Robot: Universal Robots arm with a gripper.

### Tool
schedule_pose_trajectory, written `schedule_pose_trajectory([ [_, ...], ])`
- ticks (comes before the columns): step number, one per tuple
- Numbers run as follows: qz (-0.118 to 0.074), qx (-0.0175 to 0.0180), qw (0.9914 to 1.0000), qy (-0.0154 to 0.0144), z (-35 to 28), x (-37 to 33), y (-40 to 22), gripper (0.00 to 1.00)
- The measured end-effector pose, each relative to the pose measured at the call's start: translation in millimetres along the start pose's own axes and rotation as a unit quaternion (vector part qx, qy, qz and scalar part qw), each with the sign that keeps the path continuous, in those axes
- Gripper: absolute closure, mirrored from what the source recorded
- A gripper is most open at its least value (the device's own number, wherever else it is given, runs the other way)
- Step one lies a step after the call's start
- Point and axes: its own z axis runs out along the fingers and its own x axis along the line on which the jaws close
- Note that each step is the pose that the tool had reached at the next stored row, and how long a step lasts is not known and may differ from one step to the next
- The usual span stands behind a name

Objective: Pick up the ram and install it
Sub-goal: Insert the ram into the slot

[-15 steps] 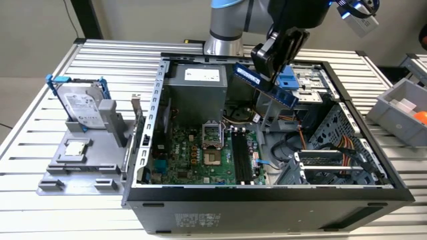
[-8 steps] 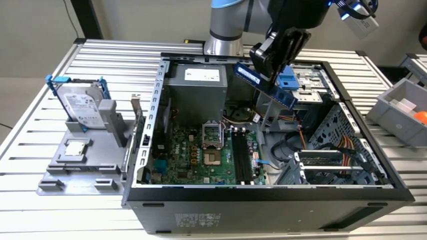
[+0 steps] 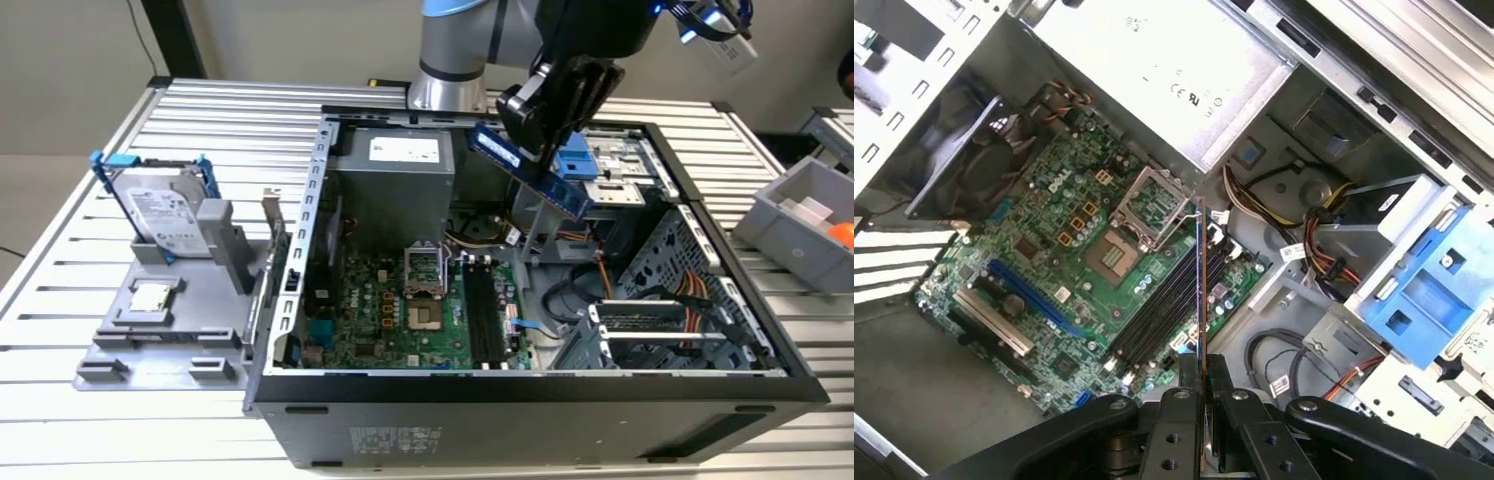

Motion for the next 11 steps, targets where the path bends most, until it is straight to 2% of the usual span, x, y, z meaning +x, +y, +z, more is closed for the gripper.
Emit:
schedule_pose_trajectory([
  [11, 0.025, -0.0008, 0.99968, -0.0006, 0.0, 0.0, 0.0, 1.00],
])
